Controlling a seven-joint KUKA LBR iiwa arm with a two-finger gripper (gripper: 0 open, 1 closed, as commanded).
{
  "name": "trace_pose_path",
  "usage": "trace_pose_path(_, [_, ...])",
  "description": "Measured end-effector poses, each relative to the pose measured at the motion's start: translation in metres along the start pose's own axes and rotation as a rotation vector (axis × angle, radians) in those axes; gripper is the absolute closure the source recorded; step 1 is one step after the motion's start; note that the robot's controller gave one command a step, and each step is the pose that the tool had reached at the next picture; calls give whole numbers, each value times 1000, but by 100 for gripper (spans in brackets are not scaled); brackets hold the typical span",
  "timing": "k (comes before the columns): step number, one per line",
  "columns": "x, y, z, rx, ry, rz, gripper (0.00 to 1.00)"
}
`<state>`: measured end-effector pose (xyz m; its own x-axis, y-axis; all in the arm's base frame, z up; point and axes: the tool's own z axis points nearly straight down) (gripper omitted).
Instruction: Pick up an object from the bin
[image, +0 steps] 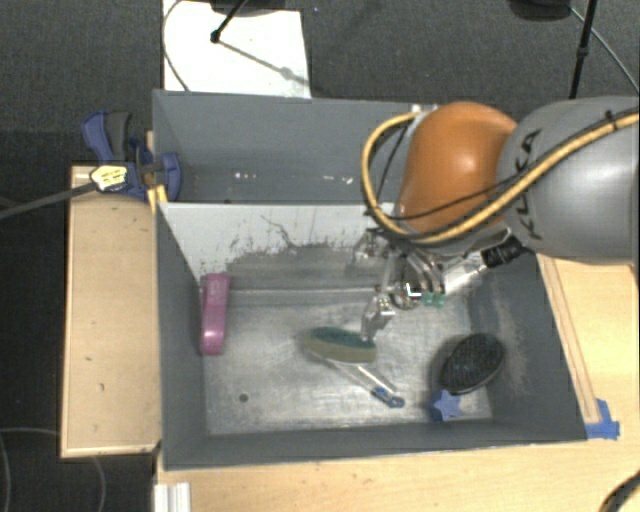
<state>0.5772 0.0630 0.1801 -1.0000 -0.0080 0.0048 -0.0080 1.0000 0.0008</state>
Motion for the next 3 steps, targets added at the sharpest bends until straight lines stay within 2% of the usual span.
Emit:
trace_pose_path(1, [14, 20, 93, -9, 4, -137, 0])
trace_pose_path(2, [12, 16, 94, -4, -2, -130, 100])
trace_pose_path(3, [-10, 13, -16, 3, -14, -492, 100])
